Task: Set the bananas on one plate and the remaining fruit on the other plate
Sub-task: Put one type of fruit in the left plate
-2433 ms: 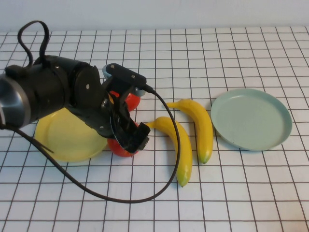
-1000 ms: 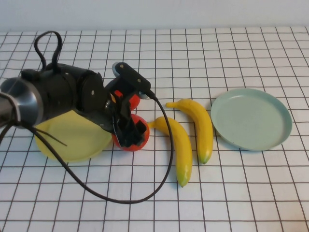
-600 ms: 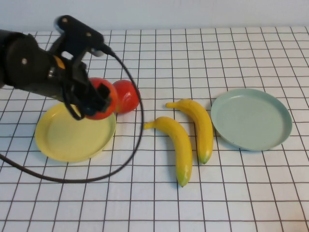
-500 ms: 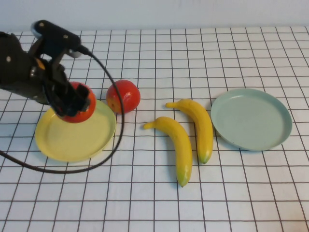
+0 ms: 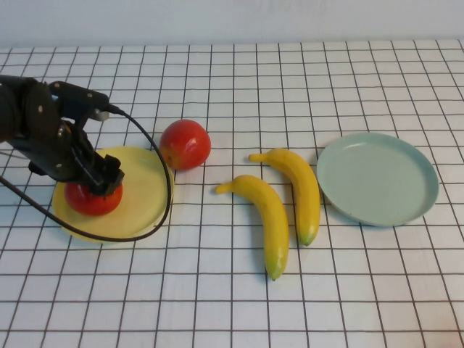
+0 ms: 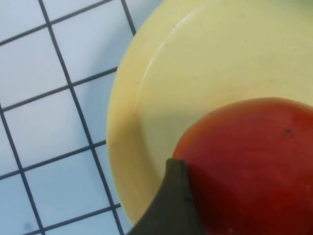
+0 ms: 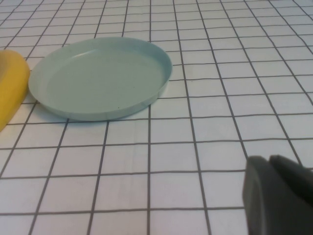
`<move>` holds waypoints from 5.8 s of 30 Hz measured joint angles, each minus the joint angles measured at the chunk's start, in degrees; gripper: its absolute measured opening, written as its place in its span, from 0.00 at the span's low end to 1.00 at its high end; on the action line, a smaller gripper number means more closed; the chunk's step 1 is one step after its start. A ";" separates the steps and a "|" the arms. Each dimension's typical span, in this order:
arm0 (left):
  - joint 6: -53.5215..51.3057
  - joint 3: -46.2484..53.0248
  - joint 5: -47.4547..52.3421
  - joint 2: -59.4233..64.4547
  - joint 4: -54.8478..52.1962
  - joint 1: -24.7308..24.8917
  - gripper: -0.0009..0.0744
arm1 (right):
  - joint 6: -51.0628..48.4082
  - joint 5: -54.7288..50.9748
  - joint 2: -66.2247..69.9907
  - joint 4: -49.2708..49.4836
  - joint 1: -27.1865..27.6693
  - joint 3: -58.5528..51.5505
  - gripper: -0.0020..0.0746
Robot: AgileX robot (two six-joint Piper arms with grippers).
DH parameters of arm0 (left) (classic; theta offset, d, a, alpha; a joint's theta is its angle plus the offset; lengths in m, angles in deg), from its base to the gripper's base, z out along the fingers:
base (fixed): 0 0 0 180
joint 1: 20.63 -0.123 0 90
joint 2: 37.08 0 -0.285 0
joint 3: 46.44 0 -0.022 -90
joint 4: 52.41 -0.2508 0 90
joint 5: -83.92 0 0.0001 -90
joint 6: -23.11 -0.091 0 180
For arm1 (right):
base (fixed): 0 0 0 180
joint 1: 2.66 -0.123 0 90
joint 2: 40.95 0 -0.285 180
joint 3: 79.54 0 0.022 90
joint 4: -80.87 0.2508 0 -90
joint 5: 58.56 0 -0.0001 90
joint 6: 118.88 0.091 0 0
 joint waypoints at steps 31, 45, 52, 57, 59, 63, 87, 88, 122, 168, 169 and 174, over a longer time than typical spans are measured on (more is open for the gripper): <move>-3.97 -7.16 6.41 -5.77 5.29 0.00 0.90 | 0.00 0.00 0.00 0.00 0.00 0.00 0.01; -2.76 2.81 8.42 -28.25 16.79 -0.66 0.05 | 0.00 -0.23 0.00 0.00 0.00 0.00 0.01; 2.39 15.76 3.26 -50.31 17.42 -0.66 0.01 | 0.00 -0.17 0.00 0.00 0.00 0.00 0.01; 3.15 26.00 -3.91 -64.99 16.23 -0.66 0.01 | 0.00 -0.17 0.00 0.00 0.00 0.00 0.01; 3.00 30.47 -5.81 -68.82 15.75 -0.66 0.01 | 0.00 -0.17 0.00 0.00 0.00 0.00 0.01; 3.00 37.59 -6.50 -76.27 14.95 -0.66 0.01 | 0.00 -0.17 0.00 0.00 0.00 0.00 0.01; 5.58 70.00 -18.00 -103.78 -2.57 -5.47 0.01 | 0.00 -0.22 -0.08 0.00 0.00 -0.10 0.01; 5.58 71.22 -18.98 -103.78 -2.57 -5.88 0.01 | 0.00 -0.22 -0.08 0.00 0.00 -0.10 0.01; 5.80 72.88 -17.47 -103.78 -2.68 -6.23 0.01 | 0.00 -0.44 -0.08 0.37 0.00 -0.10 0.01; 5.80 72.88 -17.47 -103.78 -2.68 -6.23 0.01 | -6.35 2.07 13.32 7.30 0.00 10.47 0.01; 5.80 72.88 -17.47 -103.78 -2.68 -6.23 0.01 | -6.57 2.87 12.53 7.01 0.00 8.64 0.01; 5.80 72.88 -17.47 -103.78 -2.68 -6.23 0.01 | -7.08 10.19 6.39 3.81 0.27 1.22 0.01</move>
